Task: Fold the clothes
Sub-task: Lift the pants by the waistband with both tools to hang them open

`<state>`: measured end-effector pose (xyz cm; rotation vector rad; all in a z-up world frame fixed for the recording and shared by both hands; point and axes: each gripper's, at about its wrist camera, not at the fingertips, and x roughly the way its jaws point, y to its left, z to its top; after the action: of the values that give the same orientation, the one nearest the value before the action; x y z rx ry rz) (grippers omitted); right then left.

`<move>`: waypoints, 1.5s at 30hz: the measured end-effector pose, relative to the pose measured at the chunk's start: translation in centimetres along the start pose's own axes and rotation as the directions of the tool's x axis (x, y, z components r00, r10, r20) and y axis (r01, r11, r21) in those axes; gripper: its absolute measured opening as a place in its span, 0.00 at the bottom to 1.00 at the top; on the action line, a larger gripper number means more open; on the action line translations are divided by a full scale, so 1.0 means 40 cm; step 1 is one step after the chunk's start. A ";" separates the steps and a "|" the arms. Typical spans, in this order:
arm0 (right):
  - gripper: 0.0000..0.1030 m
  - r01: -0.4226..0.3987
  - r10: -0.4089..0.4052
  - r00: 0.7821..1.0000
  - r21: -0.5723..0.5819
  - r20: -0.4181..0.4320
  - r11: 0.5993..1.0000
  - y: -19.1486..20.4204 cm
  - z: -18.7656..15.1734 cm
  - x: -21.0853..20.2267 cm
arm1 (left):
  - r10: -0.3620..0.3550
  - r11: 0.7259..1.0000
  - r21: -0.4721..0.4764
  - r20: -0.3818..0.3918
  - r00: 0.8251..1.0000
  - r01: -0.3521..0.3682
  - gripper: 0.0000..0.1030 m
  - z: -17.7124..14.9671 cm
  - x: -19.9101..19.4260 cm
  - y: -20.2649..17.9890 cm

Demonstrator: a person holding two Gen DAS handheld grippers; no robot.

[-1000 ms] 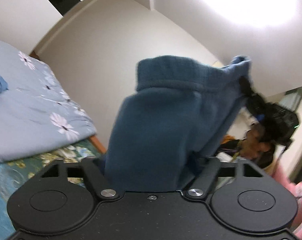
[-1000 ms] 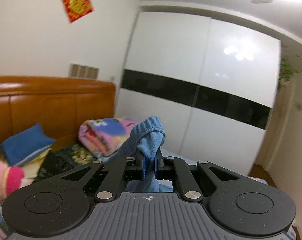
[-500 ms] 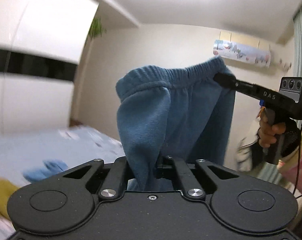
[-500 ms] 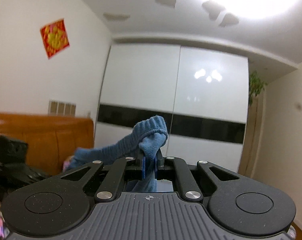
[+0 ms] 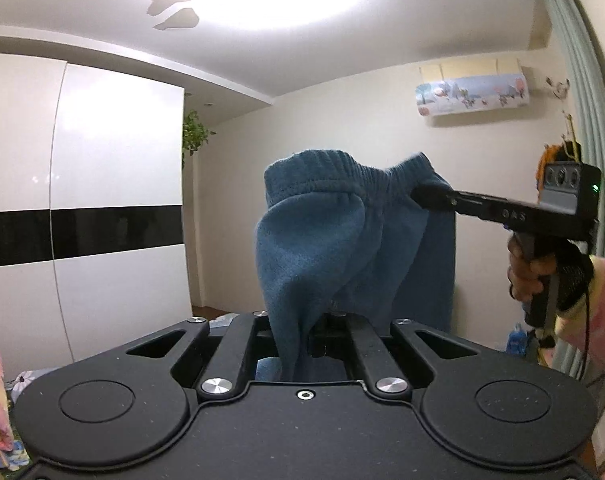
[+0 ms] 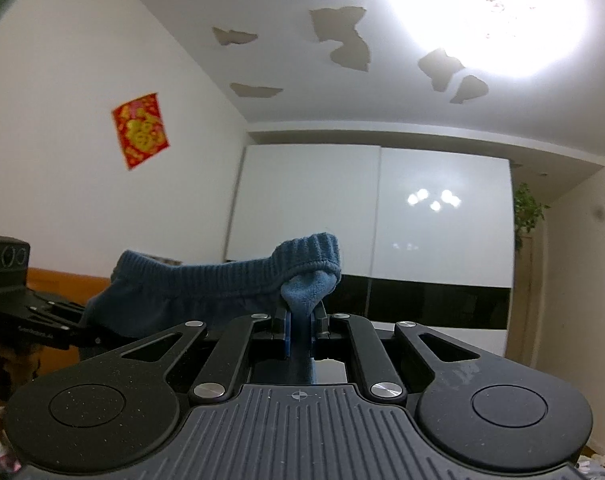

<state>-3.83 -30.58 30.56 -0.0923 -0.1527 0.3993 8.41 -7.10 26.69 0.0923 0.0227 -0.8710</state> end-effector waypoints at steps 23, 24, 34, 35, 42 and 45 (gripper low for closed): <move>0.07 0.003 0.153 0.870 0.316 -0.469 0.949 -0.217 -0.514 0.487 | 0.185 0.930 -0.201 -0.472 0.862 -0.309 0.03 -0.417 0.404 0.233; 0.07 0.019 0.159 0.846 0.328 -0.509 0.945 -0.228 -0.580 0.517 | 0.189 0.924 -0.197 -0.511 0.838 -0.328 0.03 -0.467 0.438 0.248; 0.07 0.099 0.281 0.631 0.434 -0.723 0.895 -0.296 -1.090 0.752 | 0.214 0.782 -0.238 -0.765 0.607 -0.576 0.03 -0.911 0.656 0.489; 0.07 0.100 0.294 0.617 0.443 -0.730 0.891 -0.301 -1.126 0.773 | 0.216 0.777 -0.232 -0.775 0.594 -0.586 0.03 -0.927 0.673 0.507; 0.07 0.092 0.328 0.553 0.447 -0.766 0.890 -0.316 -1.285 0.933 | 0.250 0.736 -0.202 -0.806 0.537 -0.646 0.03 -1.023 0.739 0.606; 0.07 0.111 0.330 0.579 0.473 -0.746 0.874 -0.335 -1.295 0.957 | 0.261 0.720 -0.226 -0.788 0.557 -0.656 0.03 -1.005 0.741 0.605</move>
<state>44.70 -30.89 -13.85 0.2156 0.9001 0.4799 46.73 -10.58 -13.31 -0.0630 0.9432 -0.1869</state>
